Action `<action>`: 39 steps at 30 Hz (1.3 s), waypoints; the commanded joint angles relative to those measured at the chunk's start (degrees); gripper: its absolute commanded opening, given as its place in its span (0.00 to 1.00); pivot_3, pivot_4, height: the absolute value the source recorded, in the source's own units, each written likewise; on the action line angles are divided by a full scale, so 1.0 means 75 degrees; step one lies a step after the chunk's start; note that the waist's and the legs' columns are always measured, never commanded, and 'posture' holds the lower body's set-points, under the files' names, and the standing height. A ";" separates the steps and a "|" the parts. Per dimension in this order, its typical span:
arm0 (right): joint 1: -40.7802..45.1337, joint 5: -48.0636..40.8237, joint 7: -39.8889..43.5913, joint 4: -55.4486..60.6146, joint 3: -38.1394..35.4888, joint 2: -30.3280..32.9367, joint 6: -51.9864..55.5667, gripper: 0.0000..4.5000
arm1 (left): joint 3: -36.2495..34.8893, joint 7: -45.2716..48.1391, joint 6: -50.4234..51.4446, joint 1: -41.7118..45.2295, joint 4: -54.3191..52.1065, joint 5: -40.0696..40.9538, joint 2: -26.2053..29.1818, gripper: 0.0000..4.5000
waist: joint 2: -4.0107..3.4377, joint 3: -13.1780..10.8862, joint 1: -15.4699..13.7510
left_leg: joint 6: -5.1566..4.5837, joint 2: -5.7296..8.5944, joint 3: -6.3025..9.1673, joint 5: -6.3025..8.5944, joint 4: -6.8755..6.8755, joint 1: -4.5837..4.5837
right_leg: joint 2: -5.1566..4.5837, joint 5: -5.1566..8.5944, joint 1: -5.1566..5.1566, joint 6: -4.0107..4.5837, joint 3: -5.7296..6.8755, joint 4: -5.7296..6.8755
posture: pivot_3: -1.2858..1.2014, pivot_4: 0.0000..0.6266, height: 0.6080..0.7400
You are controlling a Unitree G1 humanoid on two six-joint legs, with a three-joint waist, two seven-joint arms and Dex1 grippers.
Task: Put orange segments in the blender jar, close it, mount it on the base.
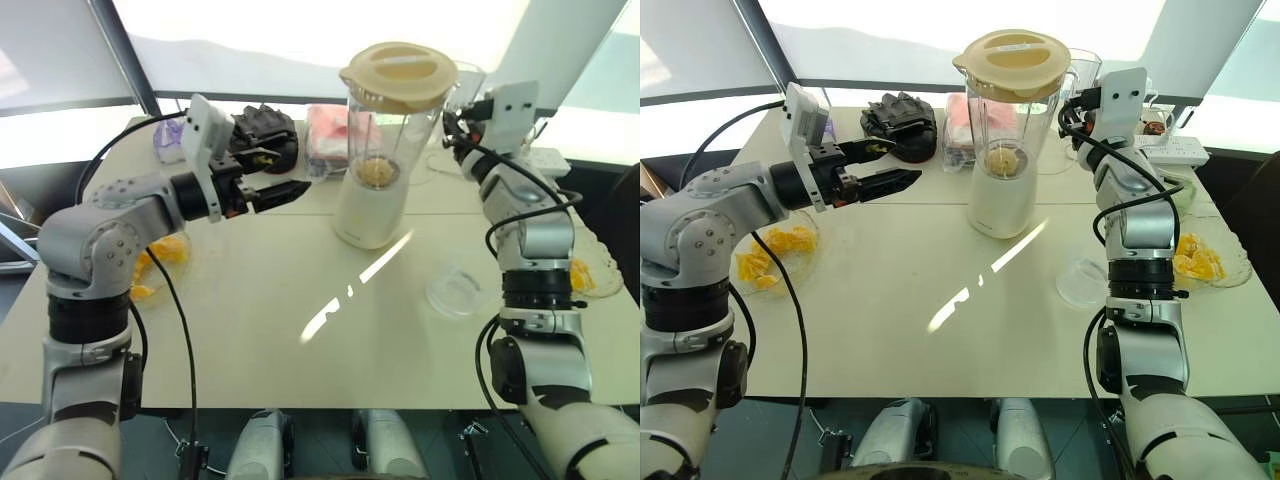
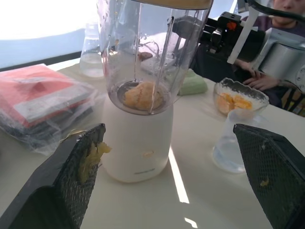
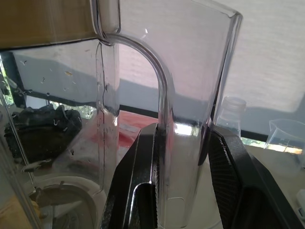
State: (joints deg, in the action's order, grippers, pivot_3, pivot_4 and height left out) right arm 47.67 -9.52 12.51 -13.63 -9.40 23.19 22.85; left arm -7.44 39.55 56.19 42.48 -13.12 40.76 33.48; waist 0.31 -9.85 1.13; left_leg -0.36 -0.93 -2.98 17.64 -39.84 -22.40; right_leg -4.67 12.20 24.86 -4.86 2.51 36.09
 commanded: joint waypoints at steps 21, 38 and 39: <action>0.0226 0.0464 0.0410 -0.0690 0.0432 0.0633 0.0236 0.25 | -0.0030 -0.0058 -0.0151 0.0058 -0.0011 0.0028 -0.0056 1.00 | 0.0001 0.0001 -0.0037 | 0.0000 0.0000 0.0002 0.0000 0.0000 0.0000 | -0.0003 0.0009 -0.0007 0.0015 0.0000 -0.0008 | 0.52 0.24 1.00; -0.0125 0.0387 -0.0267 0.0072 0.0464 0.0250 0.1326 0.25 | -0.0025 -0.0137 -0.0172 0.0014 -0.0051 0.0023 -0.0143 1.00 | 0.0002 0.0001 -0.0030 | -0.0001 -0.0003 0.0004 0.0000 0.0000 0.0002 | -0.0004 0.0012 -0.0007 0.0019 0.0000 -0.0009 | 0.52 0.24 1.00; -0.0139 0.0339 -0.0166 0.0041 0.0454 0.0275 0.1293 0.25 | -0.0031 -0.0136 -0.0172 0.0004 -0.0056 0.0023 -0.0136 1.00 | 0.0002 0.0001 -0.0029 | 0.0000 -0.0003 0.0004 0.0000 0.0001 0.0003 | -0.0003 0.0011 -0.0007 0.0019 0.0000 -0.0008 | 0.52 0.24 1.00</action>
State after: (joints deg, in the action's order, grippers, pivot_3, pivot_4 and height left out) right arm 48.89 -8.12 9.58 -10.92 -7.75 24.94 30.87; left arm -7.43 38.56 55.82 42.47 -12.26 40.62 32.17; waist 0.32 -9.84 0.91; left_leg -0.36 -0.95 -2.94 17.64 -39.83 -22.38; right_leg -4.68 12.29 24.80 -4.71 2.52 36.02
